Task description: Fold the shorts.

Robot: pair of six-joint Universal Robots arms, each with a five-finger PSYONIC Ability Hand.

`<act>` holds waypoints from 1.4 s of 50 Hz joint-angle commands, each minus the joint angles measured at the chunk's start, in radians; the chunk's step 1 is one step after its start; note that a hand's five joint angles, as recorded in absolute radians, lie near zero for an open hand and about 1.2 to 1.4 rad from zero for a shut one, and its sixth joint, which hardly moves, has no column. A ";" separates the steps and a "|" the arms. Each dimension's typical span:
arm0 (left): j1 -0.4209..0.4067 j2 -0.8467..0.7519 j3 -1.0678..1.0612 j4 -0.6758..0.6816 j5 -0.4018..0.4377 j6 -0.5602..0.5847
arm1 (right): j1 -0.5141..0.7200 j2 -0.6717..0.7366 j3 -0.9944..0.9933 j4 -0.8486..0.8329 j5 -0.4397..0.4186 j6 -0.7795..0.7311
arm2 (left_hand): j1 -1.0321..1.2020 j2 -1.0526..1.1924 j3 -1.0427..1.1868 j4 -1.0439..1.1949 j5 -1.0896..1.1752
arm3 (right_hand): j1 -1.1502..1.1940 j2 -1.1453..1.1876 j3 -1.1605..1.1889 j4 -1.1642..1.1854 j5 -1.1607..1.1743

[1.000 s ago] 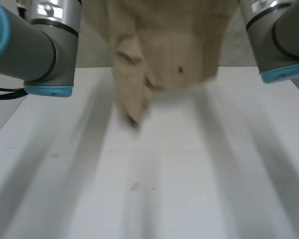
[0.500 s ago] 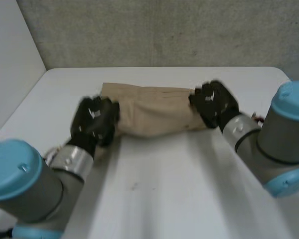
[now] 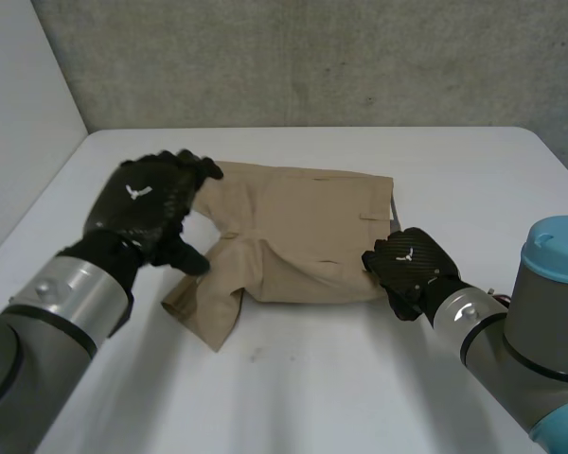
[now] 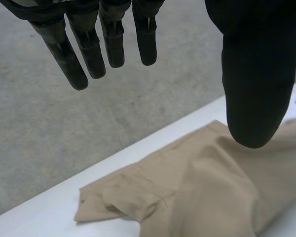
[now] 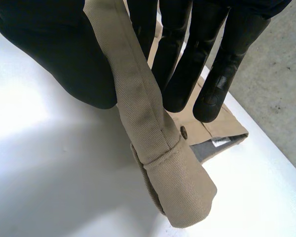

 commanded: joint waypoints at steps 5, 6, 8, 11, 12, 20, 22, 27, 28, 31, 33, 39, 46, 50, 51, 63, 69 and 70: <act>0.095 -0.110 0.024 -0.006 0.002 -0.191 | 0.000 0.000 0.002 0.001 0.009 -0.010 | 0.023 0.041 0.036 0.045 0.051 | 0.436 0.234 0.207 0.208 0.249; 0.099 -0.133 0.031 -0.006 0.002 -0.199 | 0.000 0.000 0.002 0.001 0.009 -0.010 | 0.026 0.044 0.039 0.047 0.054 | 0.436 0.234 0.207 0.208 0.249; 0.103 -0.211 0.074 -0.023 0.002 -0.211 | 0.000 0.000 0.002 0.001 0.009 -0.010 | 0.064 0.082 0.077 0.085 0.091 | 0.436 0.234 0.207 0.208 0.249; 0.105 -0.264 0.111 -0.057 0.004 -0.209 | 0.000 0.000 0.002 0.001 0.008 -0.010 | 0.084 0.102 0.098 0.106 0.112 | 0.436 0.234 0.207 0.208 0.249; 0.105 -0.313 0.143 -0.087 0.008 -0.209 | 0.000 0.002 0.004 0.001 0.008 -0.010 | 0.096 0.114 0.109 0.118 0.124 | 0.436 0.234 0.207 0.208 0.249; 0.149 -0.479 0.273 -0.258 0.106 -0.213 | 0.000 0.002 0.004 -0.001 0.003 -0.012 | 0.096 0.114 0.109 0.118 0.124 | 0.436 0.234 0.207 0.208 0.249; 0.157 -0.507 0.295 -0.265 0.119 -0.211 | 0.000 0.002 0.004 0.001 0.002 -0.012 | 0.102 0.120 0.115 0.124 0.130 | 0.436 0.234 0.207 0.208 0.249; 0.168 -0.558 0.338 -0.273 0.132 -0.211 | 0.000 0.003 0.004 -0.001 0.000 -0.012 | 0.166 0.184 0.180 0.188 0.194 | 0.436 0.234 0.207 0.208 0.249; 0.169 -0.567 0.344 -0.272 0.135 -0.211 | 0.000 0.005 0.004 -0.001 0.000 -0.012 | 0.239 0.257 0.253 0.261 0.267 | 0.436 0.234 0.207 0.208 0.249; 0.171 -0.575 0.355 -0.269 0.137 -0.213 | 0.000 0.005 0.002 -0.001 0.000 -0.012 | 0.465 0.483 0.478 0.487 0.493 | 0.436 0.234 0.207 0.208 0.249; 0.174 -0.578 0.364 -0.269 0.137 -0.213 | -0.002 0.005 0.002 -0.001 0.002 -0.012 | 0.765 0.783 0.778 0.786 0.792 | 0.436 0.234 0.207 0.208 0.249; 0.195 -0.530 0.367 -0.272 0.139 -0.206 | -0.003 0.000 -0.018 0.001 0.005 -0.012 | 1.026 1.044 1.040 1.048 1.054 | 0.436 0.234 0.207 0.208 0.249; 0.192 -0.352 0.350 -0.288 0.137 -0.200 | -0.005 -0.092 -0.096 0.047 0.009 -0.015 | 1.026 1.044 1.040 1.048 1.054 | 0.436 0.234 0.207 0.208 0.249; 0.197 -0.142 0.337 -0.302 0.137 -0.188 | -0.006 -0.196 -0.212 0.183 0.003 -0.041 | 1.026 1.044 1.040 1.048 1.054 | 0.436 0.234 0.207 0.208 0.249; 0.201 -0.069 0.332 -0.304 0.137 -0.173 | -0.006 -0.208 -0.238 0.213 0.003 -0.046 | 1.026 1.044 1.040 1.048 1.054 | 0.436 0.234 0.207 0.208 0.249; 0.211 0.163 0.280 -0.400 0.137 0.113 | -0.003 -0.228 -0.536 0.649 0.003 -0.185 | 1.026 1.044 1.040 1.048 1.054 | 0.436 0.234 0.207 0.208 0.249; 0.220 0.143 0.209 -0.405 0.137 0.156 | -0.005 -0.212 -0.524 0.662 0.008 -0.228 | 1.026 1.044 1.040 1.048 1.054 | 0.436 0.234 0.207 0.208 0.249; 0.220 0.124 0.188 -0.402 0.137 0.159 | -0.005 -0.193 -0.515 0.665 0.008 -0.231 | 1.026 1.044 1.040 1.048 1.054 | 0.436 0.234 0.207 0.208 0.249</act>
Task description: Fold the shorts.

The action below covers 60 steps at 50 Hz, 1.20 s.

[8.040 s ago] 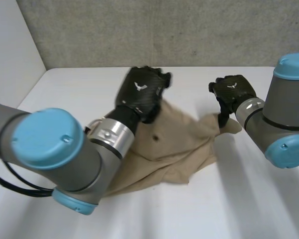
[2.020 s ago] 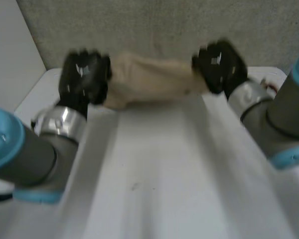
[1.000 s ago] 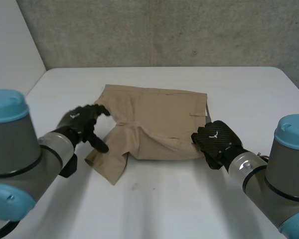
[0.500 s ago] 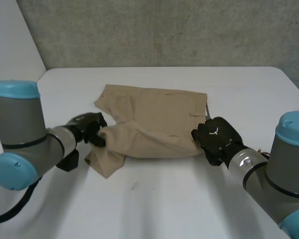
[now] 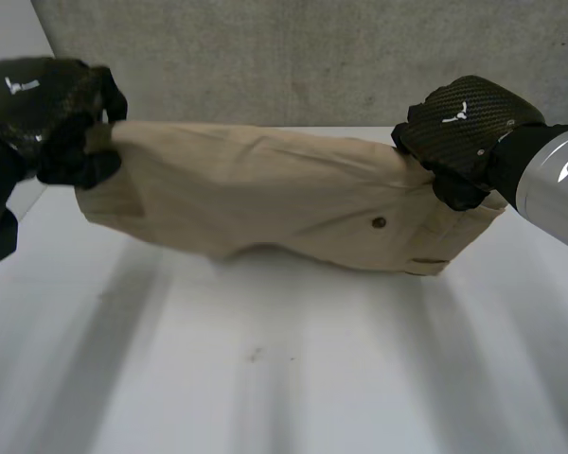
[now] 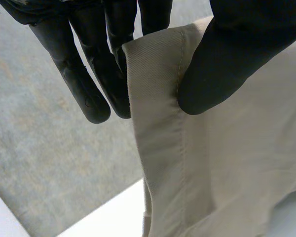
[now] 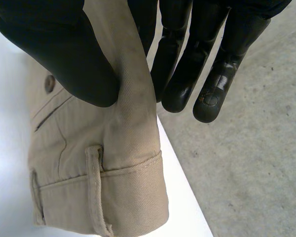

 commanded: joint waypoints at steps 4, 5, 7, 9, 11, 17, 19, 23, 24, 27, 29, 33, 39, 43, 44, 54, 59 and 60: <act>0.005 -0.158 -0.102 0.011 -0.003 0.047 | -0.001 0.121 0.032 0.027 0.004 -0.050 | 0.276 0.202 0.207 0.202 0.263 | 0.436 0.234 0.207 0.208 0.249; 0.005 -0.183 -0.099 0.017 -0.005 0.047 | -0.001 0.140 0.030 0.027 0.004 -0.052 | 0.276 0.202 0.207 0.202 0.263 | 0.436 0.234 0.207 0.208 0.249; 0.005 -0.258 -0.083 0.037 -0.008 0.047 | -0.001 0.192 0.019 0.025 0.002 -0.050 | 0.276 0.202 0.207 0.202 0.263 | 0.436 0.234 0.207 0.208 0.249; 0.005 -0.283 -0.072 0.050 -0.009 0.047 | -0.003 0.209 0.015 0.024 0.002 -0.050 | 0.276 0.202 0.207 0.202 0.263 | 0.436 0.234 0.207 0.208 0.249; 0.003 -0.377 -0.007 0.092 -0.015 0.047 | -0.006 0.262 -0.010 0.017 -0.002 -0.050 | 0.276 0.202 0.207 0.202 0.263 | 0.436 0.234 0.207 0.208 0.249; -0.007 -0.516 0.157 0.120 -0.025 0.050 | -0.013 0.394 -0.143 0.005 0.002 -0.053 | 0.276 0.202 0.207 0.202 0.263 | 0.436 0.234 0.207 0.208 0.249; -0.013 -0.608 0.306 0.143 -0.063 0.065 | -0.012 0.459 -0.276 -0.051 0.008 -0.046 | 0.276 0.202 0.207 0.202 0.263 | 0.436 0.234 0.207 0.208 0.249; -0.043 -0.683 0.499 0.279 -0.124 0.111 | -0.004 0.494 -0.454 -0.207 0.033 -0.033 | 0.276 0.202 0.207 0.202 0.263 | 0.436 0.234 0.207 0.208 0.249; -0.046 -0.689 0.530 0.327 -0.137 0.125 | -0.004 0.494 -0.455 -0.208 0.033 -0.033 | 0.276 0.202 0.207 0.202 0.263 | 0.436 0.234 0.207 0.208 0.249; -0.063 -0.682 0.590 0.577 -0.152 0.180 | -0.003 0.494 -0.561 -0.406 0.067 -0.015 | 0.276 0.202 0.207 0.202 0.263 | 0.436 0.234 0.207 0.208 0.249; -0.070 -0.639 0.586 0.792 -0.163 0.186 | 0.000 0.488 -0.582 -0.575 0.076 -0.004 | 0.276 0.202 0.207 0.202 0.263 | 0.436 0.234 0.207 0.208 0.249; -0.099 -0.576 0.529 0.967 -0.160 0.149 | 0.000 0.398 -0.524 -0.763 0.076 -0.001 | 0.276 0.202 0.207 0.202 0.263 | 0.436 0.234 0.207 0.208 0.249; -0.104 -0.553 0.498 0.915 -0.160 0.091 | 0.002 0.292 -0.344 -0.725 0.055 0.006 | 0.276 0.202 0.207 0.202 0.263 | 0.436 0.234 0.207 0.208 0.249; -0.092 -0.545 0.412 0.797 -0.157 0.045 | -0.003 0.282 -0.237 -0.719 0.048 0.026 | 0.276 0.202 0.207 0.202 0.263 | 0.436 0.234 0.207 0.208 0.249; -0.081 -0.545 0.355 0.768 -0.158 0.028 | -0.001 0.282 -0.216 -0.719 0.047 0.029 | 0.276 0.202 0.207 0.202 0.263 | 0.436 0.234 0.207 0.208 0.249; -0.067 -0.568 0.049 0.765 -0.146 0.020 | -0.010 0.304 0.005 -0.667 0.048 0.036 | 0.276 0.202 0.207 0.202 0.263 | 0.436 0.234 0.207 0.208 0.249; -0.078 -0.607 -0.072 0.752 -0.144 0.031 | -0.009 0.440 0.074 -0.563 0.053 0.031 | 0.276 0.202 0.207 0.202 0.263 | 0.436 0.234 0.207 0.208 0.249; -0.078 -0.605 -0.088 0.749 -0.146 0.031 | -0.010 0.451 0.079 -0.547 0.053 0.029 | 0.276 0.202 0.207 0.202 0.263 | 0.436 0.234 0.207 0.208 0.249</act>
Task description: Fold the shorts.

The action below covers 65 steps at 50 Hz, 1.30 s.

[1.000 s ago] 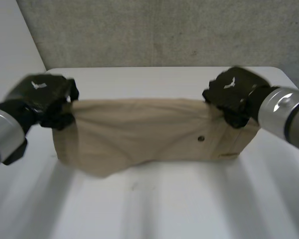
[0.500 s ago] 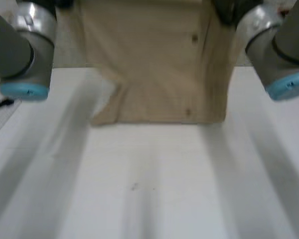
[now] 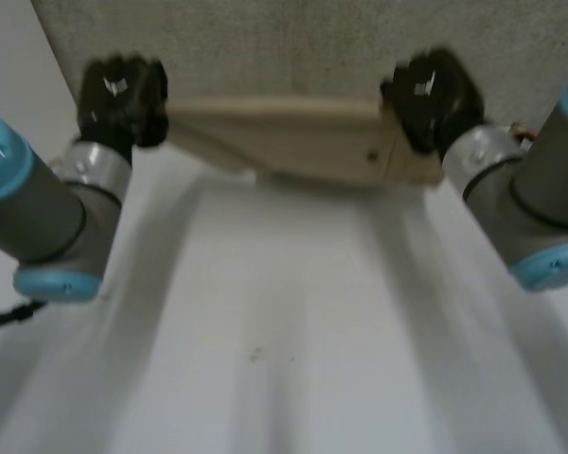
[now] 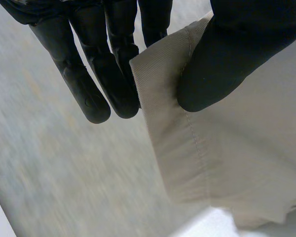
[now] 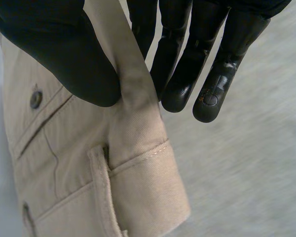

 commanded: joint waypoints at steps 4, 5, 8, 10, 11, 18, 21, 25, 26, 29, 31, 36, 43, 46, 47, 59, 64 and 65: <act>-0.013 -0.020 -0.236 -0.042 0.003 0.014 | -0.002 0.133 0.085 0.193 0.005 -0.015 | 0.276 0.199 0.205 0.201 0.242 | 0.436 0.228 0.207 0.208 0.234; -0.016 -0.010 -0.251 -0.052 0.002 0.014 | -0.002 0.133 0.085 0.193 0.005 -0.015 | 0.276 0.199 0.205 0.201 0.242 | 0.436 0.228 0.207 0.208 0.234; -0.004 0.087 -0.311 -0.121 0.002 0.023 | -0.003 0.086 0.104 0.311 -0.007 -0.018 | 0.276 0.199 0.205 0.201 0.242 | 0.436 0.228 0.207 0.208 0.234; 0.001 0.115 -0.327 -0.146 0.002 0.031 | -0.003 0.029 0.125 0.395 -0.012 -0.029 | 0.276 0.199 0.205 0.201 0.242 | 0.436 0.228 0.207 0.208 0.234; 0.017 0.178 -0.365 -0.233 0.002 0.070 | -0.003 0.012 0.133 0.420 -0.012 -0.038 | 0.276 0.199 0.205 0.201 0.242 | 0.436 0.228 0.207 0.208 0.234; 0.044 0.352 -0.454 -0.611 0.002 0.277 | -0.002 -0.121 0.222 0.611 -0.010 -0.180 | 0.276 0.199 0.205 0.201 0.242 | 0.436 0.228 0.207 0.208 0.234; 0.044 0.409 -0.471 -0.733 0.003 0.324 | -0.002 -0.164 0.260 0.682 -0.010 -0.226 | 0.276 0.199 0.205 0.201 0.242 | 0.436 0.228 0.207 0.208 0.234; 0.047 0.522 -0.497 -0.899 0.005 0.351 | -0.002 -0.222 0.341 0.831 -0.013 -0.328 | 0.276 0.199 0.205 0.201 0.242 | 0.436 0.228 0.207 0.208 0.234; 0.044 0.561 -0.503 -0.942 0.009 0.356 | -0.003 -0.239 0.367 0.878 -0.016 -0.375 | 0.276 0.199 0.205 0.201 0.242 | 0.436 0.228 0.207 0.208 0.234; 0.037 0.601 -0.503 -0.976 0.032 0.364 | -0.006 -0.252 0.375 0.900 -0.027 -0.403 | 0.276 0.199 0.205 0.201 0.242 | 0.436 0.228 0.207 0.208 0.234; 0.034 0.618 -0.500 -0.976 0.066 0.365 | -0.018 -0.259 0.375 0.883 -0.085 -0.418 | 0.276 0.199 0.205 0.201 0.242 | 0.436 0.228 0.207 0.208 0.234; 0.037 0.604 -0.491 -0.899 0.128 0.360 | -0.037 -0.258 0.374 0.842 -0.140 -0.414 | 0.276 0.199 0.205 0.201 0.242 | 0.436 0.228 0.207 0.208 0.234; 0.021 0.478 -0.483 -0.740 0.134 0.354 | -0.028 -0.189 0.391 0.747 -0.136 -0.369 | 0.276 0.199 0.205 0.201 0.242 | 0.436 0.228 0.207 0.208 0.234; -0.019 0.419 -0.472 -0.717 0.128 0.356 | -0.026 -0.151 0.403 0.733 -0.136 -0.360 | 0.209 0.132 0.138 0.135 0.175 | 0.387 0.180 0.159 0.159 0.186; -0.030 0.408 -0.471 -0.718 0.126 0.360 | -0.028 -0.152 0.408 0.730 -0.137 -0.359 | -0.056 -0.133 -0.127 -0.130 -0.090 | 0.329 0.121 0.100 0.101 0.127; -0.035 0.461 -0.350 -0.711 0.132 0.368 | -0.044 -0.236 0.415 0.731 -0.151 -0.342 | -0.640 -0.717 -0.711 -0.714 -0.674 | -0.471 -0.678 -0.699 -0.699 -0.672; -0.025 0.458 -0.299 -0.692 0.137 0.367 | -0.052 -0.269 0.415 0.733 -0.148 -0.342 | -0.687 -0.764 -0.758 -0.761 -0.721 | -0.506 -0.713 -0.734 -0.734 -0.707; -0.024 0.451 -0.287 -0.685 0.137 0.367 | -0.057 -0.279 0.415 0.733 -0.150 -0.342 | -0.687 -0.764 -0.758 -0.761 -0.721 | -0.520 -0.727 -0.749 -0.748 -0.722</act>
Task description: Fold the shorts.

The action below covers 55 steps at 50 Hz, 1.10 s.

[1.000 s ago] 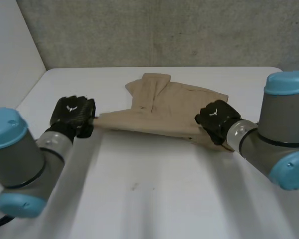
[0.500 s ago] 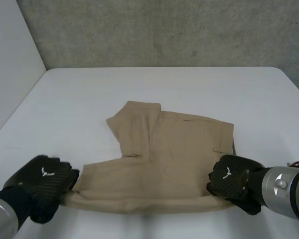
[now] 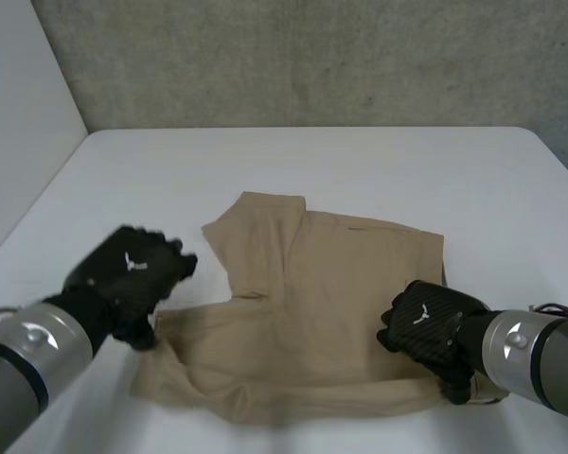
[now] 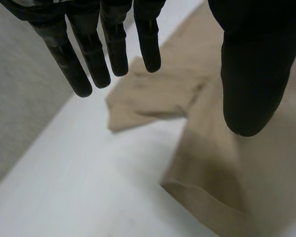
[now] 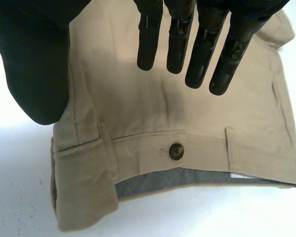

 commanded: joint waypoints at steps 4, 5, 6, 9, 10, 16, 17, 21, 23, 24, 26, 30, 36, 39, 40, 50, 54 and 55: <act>0.002 -0.051 0.122 0.088 0.009 0.000 | -0.044 -0.113 -0.018 -0.001 -0.009 0.008 | -0.018 -0.011 -0.016 -0.002 0.000 | -0.065 -0.121 -0.113 -0.110 -0.109; -0.001 -0.081 0.140 0.108 0.009 0.000 | -0.047 -0.131 -0.024 -0.001 -0.012 0.016 | -0.018 -0.011 -0.016 -0.002 0.000 | -0.083 -0.139 -0.131 -0.128 -0.127; -0.002 -0.097 0.151 0.117 0.009 0.000 | -0.047 -0.140 -0.027 -0.004 -0.016 0.019 | -0.015 -0.008 -0.013 0.001 0.003 | -0.100 -0.156 -0.148 -0.146 -0.144; -0.002 -0.159 0.194 0.146 0.010 -0.003 | -0.056 -0.159 -0.047 -0.007 -0.030 0.045 | -0.015 -0.008 -0.013 0.001 0.003 | -0.124 -0.180 -0.172 -0.169 -0.168; -0.004 -0.181 0.204 0.152 0.010 -0.003 | -0.060 -0.162 -0.051 -0.009 -0.033 0.054 | -0.015 -0.008 -0.013 0.001 0.003 | -0.124 -0.180 -0.172 -0.169 -0.168; -0.036 -0.337 0.324 0.168 0.021 -0.005 | -0.105 -0.162 -0.053 -0.028 -0.051 0.102 | -0.007 0.000 -0.004 0.009 0.012 | -0.150 -0.207 -0.198 -0.196 -0.195; -0.051 -0.392 0.368 0.168 0.028 -0.005 | -0.111 -0.162 -0.050 -0.030 -0.051 0.102 | -0.001 0.006 0.002 0.015 0.017 | -0.150 -0.207 -0.198 -0.196 -0.195; -0.053 -0.522 0.480 0.160 0.071 -0.005 | -0.128 -0.157 -0.029 -0.045 -0.053 0.105 | 0.029 0.036 0.031 0.045 0.047 | -0.147 -0.204 -0.195 -0.193 -0.192; -0.050 -0.571 0.523 0.160 0.096 -0.005 | -0.133 -0.156 -0.016 -0.055 -0.053 0.103 | 0.040 0.047 0.043 0.056 0.059 | -0.147 -0.204 -0.195 -0.193 -0.192; -0.048 -0.612 0.563 0.160 0.122 -0.005 | -0.133 -0.153 -0.007 -0.065 -0.053 0.103 | 0.055 0.062 0.058 0.071 0.073 | -0.147 -0.204 -0.195 -0.193 -0.192; -0.047 -0.632 0.583 0.159 0.136 -0.005 | -0.133 -0.151 0.002 -0.078 -0.051 0.105 | 0.076 0.082 0.078 0.091 0.094 | -0.147 -0.204 -0.195 -0.193 -0.192; -0.021 -0.741 0.691 0.160 0.205 -0.007 | -0.133 -0.150 0.025 -0.104 -0.051 0.105 | 0.167 0.174 0.169 0.183 0.185 | -0.145 -0.201 -0.193 -0.190 -0.189; 0.007 -0.873 0.833 0.149 0.262 -0.008 | -0.143 -0.148 0.063 -0.125 -0.051 0.105 | 0.252 0.259 0.255 0.268 0.270 | -0.139 -0.195 -0.187 -0.184 -0.183; 0.017 -0.913 0.879 0.129 0.280 -0.008 | -0.143 -0.148 0.080 -0.136 -0.051 0.105 | 0.246 0.253 0.249 0.262 0.264 | -0.136 -0.192 -0.184 -0.181 -0.180; 0.025 -0.939 0.908 0.110 0.291 -0.008 | -0.143 -0.147 0.090 -0.143 -0.051 0.105 | 0.234 0.241 0.237 0.250 0.252 | -0.133 -0.189 -0.181 -0.178 -0.177; 0.033 -1.049 1.051 0.017 0.346 -0.010 | -0.154 -0.145 0.136 -0.170 -0.048 0.105 | 0.143 0.150 0.146 0.159 0.161 | -0.130 -0.186 -0.178 -0.175 -0.174; 0.036 -1.080 1.102 -0.004 0.348 -0.010 | -0.157 -0.145 0.154 -0.188 -0.047 0.107 | 0.129 0.136 0.131 0.145 0.147 | -0.127 -0.183 -0.175 -0.172 -0.171; 0.036 -1.086 1.111 -0.012 0.349 -0.011 | -0.159 -0.145 0.160 -0.196 -0.047 0.107 | 0.126 0.133 0.128 0.142 0.144 | -0.127 -0.183 -0.175 -0.172 -0.171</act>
